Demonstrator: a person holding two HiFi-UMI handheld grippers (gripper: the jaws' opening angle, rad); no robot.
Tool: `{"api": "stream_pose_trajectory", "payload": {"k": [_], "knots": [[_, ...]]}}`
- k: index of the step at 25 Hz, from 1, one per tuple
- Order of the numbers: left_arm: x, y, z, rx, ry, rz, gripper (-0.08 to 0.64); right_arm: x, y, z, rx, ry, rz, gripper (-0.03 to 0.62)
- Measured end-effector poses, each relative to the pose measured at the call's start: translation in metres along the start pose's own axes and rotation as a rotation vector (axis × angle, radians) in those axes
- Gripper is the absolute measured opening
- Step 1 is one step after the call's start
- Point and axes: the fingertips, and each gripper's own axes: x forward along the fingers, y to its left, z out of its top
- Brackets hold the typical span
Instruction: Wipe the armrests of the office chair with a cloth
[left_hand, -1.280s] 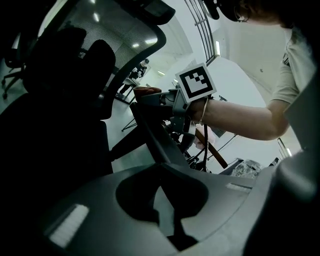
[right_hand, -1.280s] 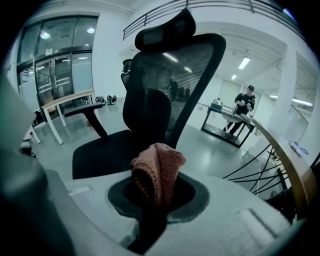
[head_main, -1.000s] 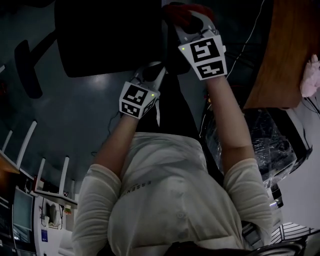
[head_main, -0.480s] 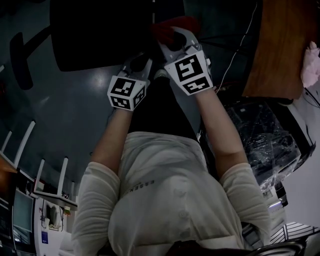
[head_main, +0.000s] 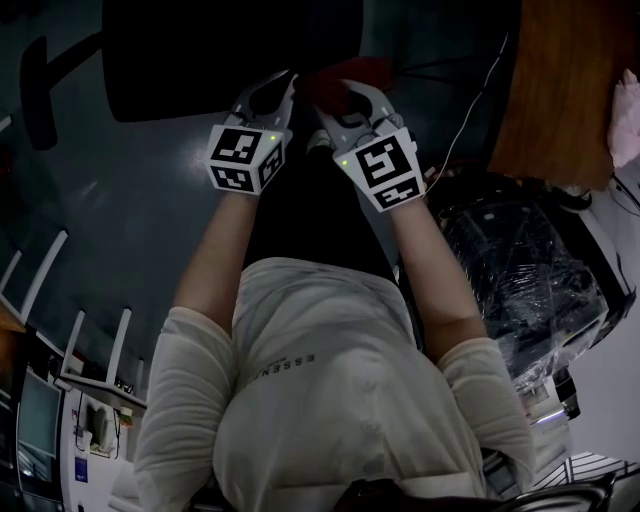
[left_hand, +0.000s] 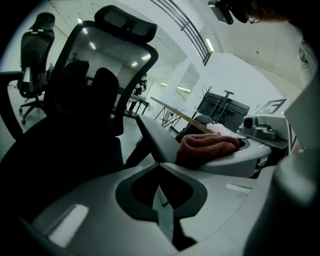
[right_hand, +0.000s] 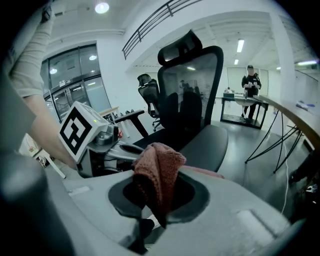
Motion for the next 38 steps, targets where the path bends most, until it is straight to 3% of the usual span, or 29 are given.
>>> {"api": "stream_pose_trajectory", "payload": {"k": [6, 11, 14, 18, 23, 31, 38], "knots": [[-0.004, 0.002, -0.002, -0.026, -0.021, 0.046, 0.005, -0.026, 0.005, -0.021, 0.217, -0.058, 0.035, 0.044], [-0.001, 0.001, 0.000, -0.035, -0.012, 0.043, 0.005, -0.060, -0.079, -0.015, 0.389, -0.191, -0.171, 0.046], [-0.001, 0.000, -0.001, -0.045, -0.005, 0.034, 0.005, -0.050, -0.137, 0.006, 0.471, -0.268, -0.215, 0.046], [-0.001, -0.002, -0.002, -0.043, 0.026, 0.014, 0.005, -0.015, -0.187, 0.051, 0.415, -0.318, -0.202, 0.046], [0.002, -0.003, -0.004, -0.080, 0.044, -0.018, 0.005, 0.031, -0.208, 0.085, 0.389, -0.328, -0.158, 0.046], [0.016, -0.006, 0.006, -0.070, 0.052, -0.043, 0.005, 0.043, -0.211, 0.092, 0.530, -0.374, -0.039, 0.046], [0.020, -0.004, 0.009, -0.053, 0.050, -0.024, 0.005, 0.025, -0.179, 0.076, 0.484, -0.349, 0.060, 0.046]]}}
